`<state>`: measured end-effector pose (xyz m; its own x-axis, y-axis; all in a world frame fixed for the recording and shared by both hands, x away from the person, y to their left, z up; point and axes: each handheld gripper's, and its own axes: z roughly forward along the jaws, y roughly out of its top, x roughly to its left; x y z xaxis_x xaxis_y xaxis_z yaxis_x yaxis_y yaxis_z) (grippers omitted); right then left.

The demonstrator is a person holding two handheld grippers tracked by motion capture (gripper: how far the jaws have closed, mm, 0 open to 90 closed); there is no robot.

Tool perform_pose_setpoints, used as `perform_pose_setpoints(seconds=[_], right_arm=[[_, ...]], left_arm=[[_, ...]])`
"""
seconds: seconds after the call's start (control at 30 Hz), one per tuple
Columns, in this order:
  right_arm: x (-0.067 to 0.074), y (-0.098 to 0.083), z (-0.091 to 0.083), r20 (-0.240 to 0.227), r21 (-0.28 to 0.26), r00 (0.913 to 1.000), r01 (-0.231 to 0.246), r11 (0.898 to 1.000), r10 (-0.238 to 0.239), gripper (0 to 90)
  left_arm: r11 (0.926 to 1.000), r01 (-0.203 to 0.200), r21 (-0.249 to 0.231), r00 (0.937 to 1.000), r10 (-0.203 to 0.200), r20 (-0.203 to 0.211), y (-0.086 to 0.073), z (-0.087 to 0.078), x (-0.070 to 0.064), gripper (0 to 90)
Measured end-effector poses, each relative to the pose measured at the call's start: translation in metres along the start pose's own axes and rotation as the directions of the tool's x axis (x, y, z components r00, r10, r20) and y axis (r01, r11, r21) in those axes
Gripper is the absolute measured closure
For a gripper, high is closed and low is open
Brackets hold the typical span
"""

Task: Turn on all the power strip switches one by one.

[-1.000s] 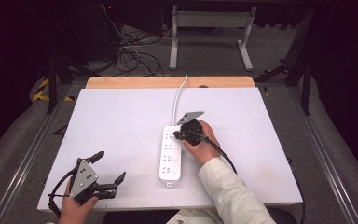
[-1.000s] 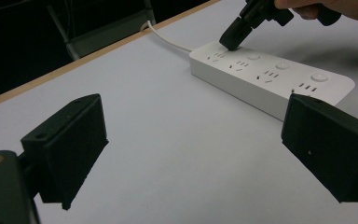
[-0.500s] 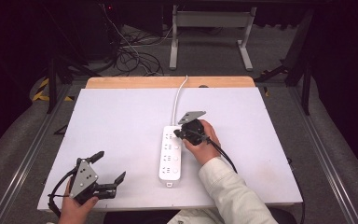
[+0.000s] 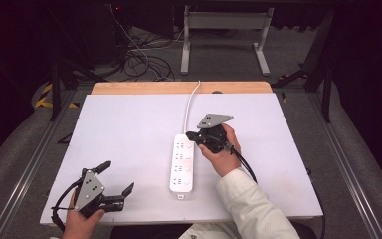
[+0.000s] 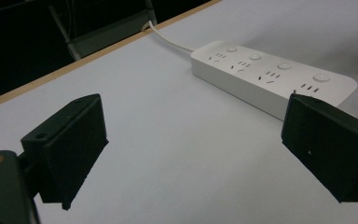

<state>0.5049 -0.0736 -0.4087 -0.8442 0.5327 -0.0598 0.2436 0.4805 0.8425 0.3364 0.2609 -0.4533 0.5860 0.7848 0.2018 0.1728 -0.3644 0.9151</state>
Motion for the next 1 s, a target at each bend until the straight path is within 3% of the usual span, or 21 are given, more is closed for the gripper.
perform_pose_setpoints(seconds=[0.23,0.37,0.63,0.83,0.93,1.0], right_arm=[[0.002,0.001,-0.002,-0.004,-0.005,0.9999,0.013,1.000,-0.013,90.0],[0.004,0.002,-0.009,-0.005,-0.024,0.9998,0.019,1.000,-0.019,68.3],[0.009,-0.002,-0.039,-0.011,-0.084,0.9995,0.028,0.996,-0.029,40.7],[0.011,-0.007,-0.055,-0.026,-0.105,0.9995,0.015,0.994,-0.018,30.6],[0.014,-0.013,-0.066,0.015,-0.122,0.9994,0.032,0.992,-0.030,29.1],[0.014,-0.017,-0.073,0.008,-0.131,0.9998,0.019,0.991,-0.018,27.9]], left_arm=[[1.0000,0.000,0.001,1.0000,0.000,0.000,0.000,0.000,0.000,7.3],[1.0000,0.000,0.001,1.0000,0.000,-0.003,0.000,0.000,0.000,7.2],[1.0000,0.001,0.000,1.0000,-0.001,-0.004,0.000,0.000,0.000,7.2],[1.0000,0.002,0.001,1.0000,-0.002,-0.005,0.000,0.000,0.000,7.2],[1.0000,0.002,0.000,1.0000,-0.002,-0.006,0.000,0.000,0.000,7.2],[1.0000,0.002,0.000,1.0000,-0.002,-0.007,0.000,0.000,0.000,7.2]])
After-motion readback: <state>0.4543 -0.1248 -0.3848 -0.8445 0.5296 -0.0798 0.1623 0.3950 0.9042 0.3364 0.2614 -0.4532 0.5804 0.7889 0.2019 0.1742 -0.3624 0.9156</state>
